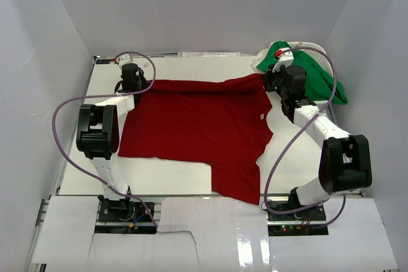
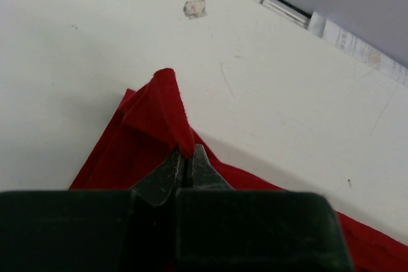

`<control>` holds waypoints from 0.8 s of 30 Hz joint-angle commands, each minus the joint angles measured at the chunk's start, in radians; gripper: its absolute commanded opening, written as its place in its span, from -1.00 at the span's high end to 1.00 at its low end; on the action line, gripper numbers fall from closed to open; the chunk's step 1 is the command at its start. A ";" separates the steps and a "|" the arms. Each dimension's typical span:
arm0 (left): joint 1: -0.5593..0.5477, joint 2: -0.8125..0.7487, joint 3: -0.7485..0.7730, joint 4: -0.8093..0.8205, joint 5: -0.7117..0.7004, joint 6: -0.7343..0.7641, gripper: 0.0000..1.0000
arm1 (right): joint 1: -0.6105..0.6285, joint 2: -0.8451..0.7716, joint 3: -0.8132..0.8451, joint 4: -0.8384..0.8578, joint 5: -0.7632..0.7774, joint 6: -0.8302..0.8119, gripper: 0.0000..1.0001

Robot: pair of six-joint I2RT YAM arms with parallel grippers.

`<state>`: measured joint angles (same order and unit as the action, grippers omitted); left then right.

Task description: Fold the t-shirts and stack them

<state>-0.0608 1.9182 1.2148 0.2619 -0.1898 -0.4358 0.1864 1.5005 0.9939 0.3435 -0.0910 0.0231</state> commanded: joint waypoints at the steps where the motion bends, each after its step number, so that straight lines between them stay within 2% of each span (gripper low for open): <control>1: 0.006 -0.102 -0.037 0.005 0.004 -0.011 1.00 | 0.016 -0.049 -0.049 0.049 0.031 0.000 0.85; 12: 0.007 -0.145 -0.136 0.005 0.013 -0.009 1.00 | 0.059 -0.102 -0.210 0.077 0.073 0.015 0.84; 21: 0.006 -0.108 -0.176 -0.030 0.188 0.045 1.00 | 0.088 -0.071 -0.265 0.045 0.088 0.020 0.85; 24: 0.006 -0.071 -0.150 -0.078 0.251 0.035 0.84 | 0.100 -0.054 -0.261 0.023 0.088 0.014 0.85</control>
<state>-0.0605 1.8297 1.0412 0.2291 -0.0303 -0.4107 0.2741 1.4338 0.7250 0.3576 -0.0216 0.0429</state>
